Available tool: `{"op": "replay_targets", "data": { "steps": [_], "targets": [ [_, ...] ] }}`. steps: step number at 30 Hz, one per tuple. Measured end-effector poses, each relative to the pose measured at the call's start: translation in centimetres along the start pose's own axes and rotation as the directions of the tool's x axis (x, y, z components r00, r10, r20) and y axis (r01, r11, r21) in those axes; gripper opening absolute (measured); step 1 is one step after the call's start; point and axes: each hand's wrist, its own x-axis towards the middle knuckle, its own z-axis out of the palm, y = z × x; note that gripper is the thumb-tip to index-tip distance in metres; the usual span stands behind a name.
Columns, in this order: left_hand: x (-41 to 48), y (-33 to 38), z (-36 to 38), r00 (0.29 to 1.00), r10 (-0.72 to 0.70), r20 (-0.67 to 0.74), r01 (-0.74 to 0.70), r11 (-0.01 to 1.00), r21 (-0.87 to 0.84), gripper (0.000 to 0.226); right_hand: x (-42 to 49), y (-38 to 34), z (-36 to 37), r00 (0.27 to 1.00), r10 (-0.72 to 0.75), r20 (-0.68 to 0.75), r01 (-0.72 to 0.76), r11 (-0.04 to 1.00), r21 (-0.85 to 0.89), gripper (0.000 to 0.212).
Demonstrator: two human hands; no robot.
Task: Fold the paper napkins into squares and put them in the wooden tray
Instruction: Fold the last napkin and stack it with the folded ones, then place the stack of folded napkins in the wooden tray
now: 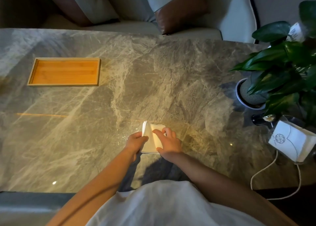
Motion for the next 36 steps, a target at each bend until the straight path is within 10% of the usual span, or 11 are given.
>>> {"op": "replay_targets", "data": {
  "steps": [10, 21, 36],
  "targets": [
    [-0.6, -0.2, -0.7, 0.995, 0.084, 0.059, -0.074, 0.985, -0.157, 0.027, 0.0, 0.5, -0.8, 0.973, 0.201, -0.113, -0.088, 0.778, 0.622, 0.056],
    [-0.3, 0.7, -5.3, 0.973, 0.142, 0.181, -0.058, 0.912, -0.407, 0.026, 1.7, -2.5, -4.0, 0.886, 0.158, 0.435, -0.46, 0.199, 0.865, 0.011],
    [2.8, 6.8, -17.6, 0.955, 0.27, -0.124, -0.281, 0.957, -0.078, 0.043, 9.5, -16.7, -3.3, 0.918, 0.26, 0.298, -0.344, 0.152, 0.927, 0.022]
  ]
}}
